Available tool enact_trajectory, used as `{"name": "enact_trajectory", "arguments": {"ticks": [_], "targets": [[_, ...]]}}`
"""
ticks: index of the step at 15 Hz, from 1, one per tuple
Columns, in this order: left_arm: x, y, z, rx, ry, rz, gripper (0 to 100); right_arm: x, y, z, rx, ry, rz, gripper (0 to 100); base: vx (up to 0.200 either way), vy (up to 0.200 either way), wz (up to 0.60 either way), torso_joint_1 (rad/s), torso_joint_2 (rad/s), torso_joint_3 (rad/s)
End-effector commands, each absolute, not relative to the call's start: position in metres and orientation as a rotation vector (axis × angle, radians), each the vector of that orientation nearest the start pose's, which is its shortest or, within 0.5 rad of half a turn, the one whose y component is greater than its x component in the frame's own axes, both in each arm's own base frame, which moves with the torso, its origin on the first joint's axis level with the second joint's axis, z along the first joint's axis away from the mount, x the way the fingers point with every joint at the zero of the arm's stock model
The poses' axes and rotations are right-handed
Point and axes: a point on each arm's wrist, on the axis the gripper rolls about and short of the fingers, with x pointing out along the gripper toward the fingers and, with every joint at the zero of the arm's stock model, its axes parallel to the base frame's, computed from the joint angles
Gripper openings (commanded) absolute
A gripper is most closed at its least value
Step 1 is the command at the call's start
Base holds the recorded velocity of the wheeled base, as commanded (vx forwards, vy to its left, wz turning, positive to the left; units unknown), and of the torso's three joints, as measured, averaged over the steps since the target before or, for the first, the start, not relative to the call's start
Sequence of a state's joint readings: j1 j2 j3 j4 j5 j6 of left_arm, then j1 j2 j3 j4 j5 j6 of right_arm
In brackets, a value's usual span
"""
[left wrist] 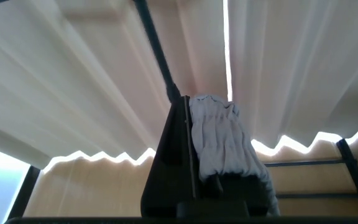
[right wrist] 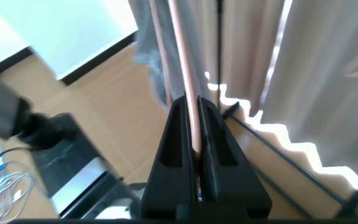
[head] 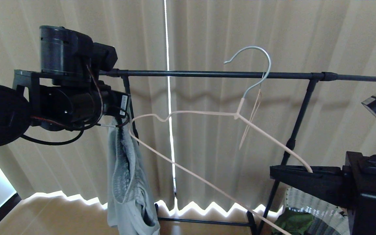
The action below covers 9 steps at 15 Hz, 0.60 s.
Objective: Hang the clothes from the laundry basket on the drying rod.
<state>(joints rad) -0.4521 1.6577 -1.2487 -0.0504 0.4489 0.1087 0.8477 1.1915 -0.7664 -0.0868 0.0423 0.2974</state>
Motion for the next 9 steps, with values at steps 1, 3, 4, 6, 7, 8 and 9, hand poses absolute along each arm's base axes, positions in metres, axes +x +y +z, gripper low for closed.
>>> {"name": "enact_trajectory", "arguments": {"ticks": [1, 3, 4, 6, 7, 8, 9], "targets": [[0.286, -0.128, 0.261, 0.268, 0.33, -0.021, 0, 0.118, 0.137, 0.242, 0.135, 0.456, 0.836, 0, 0.0, 0.0, 0.0, 0.0, 0.0, 0.0], [0.286, -0.129, 0.261, 0.268, 0.33, -0.023, 0, 0.124, 0.144, 0.239, 0.125, 0.475, 0.829, 0, 0.0, 0.0, 0.0, 0.0, 0.0, 0.0], [0.285, -0.129, 0.261, 0.268, 0.33, -0.023, 0, 0.129, 0.15, 0.237, 0.117, 0.489, 0.823, 0, 0.0, 0.0, 0.0, 0.0, 0.0, 0.0], [0.283, -0.128, 0.262, 0.274, 0.337, -0.015, 0, 0.137, 0.158, 0.235, 0.109, 0.509, 0.812, 0, 0.0, 0.0, 0.0, 0.0, 0.0, 0.0], [0.279, -0.126, 0.265, 0.277, 0.34, -0.008, 0, 0.142, 0.163, 0.234, 0.106, 0.516, 0.805, 0, 0.0, 0.0, 0.0, 0.0, 0.0, 0.0], [0.275, -0.125, 0.266, 0.285, 0.353, -0.012, 0, 0.149, 0.171, 0.233, 0.102, 0.527, 0.798, 0, 0.0, 0.0, 0.0, 0.0, 0.0, 0.0], [0.272, -0.124, 0.266, 0.29, 0.364, -0.012, 0, 0.153, 0.175, 0.232, 0.099, 0.528, 0.78, 0, 0.0, 0.0, 0.0, 0.0, 0.0, 0.0]]}}
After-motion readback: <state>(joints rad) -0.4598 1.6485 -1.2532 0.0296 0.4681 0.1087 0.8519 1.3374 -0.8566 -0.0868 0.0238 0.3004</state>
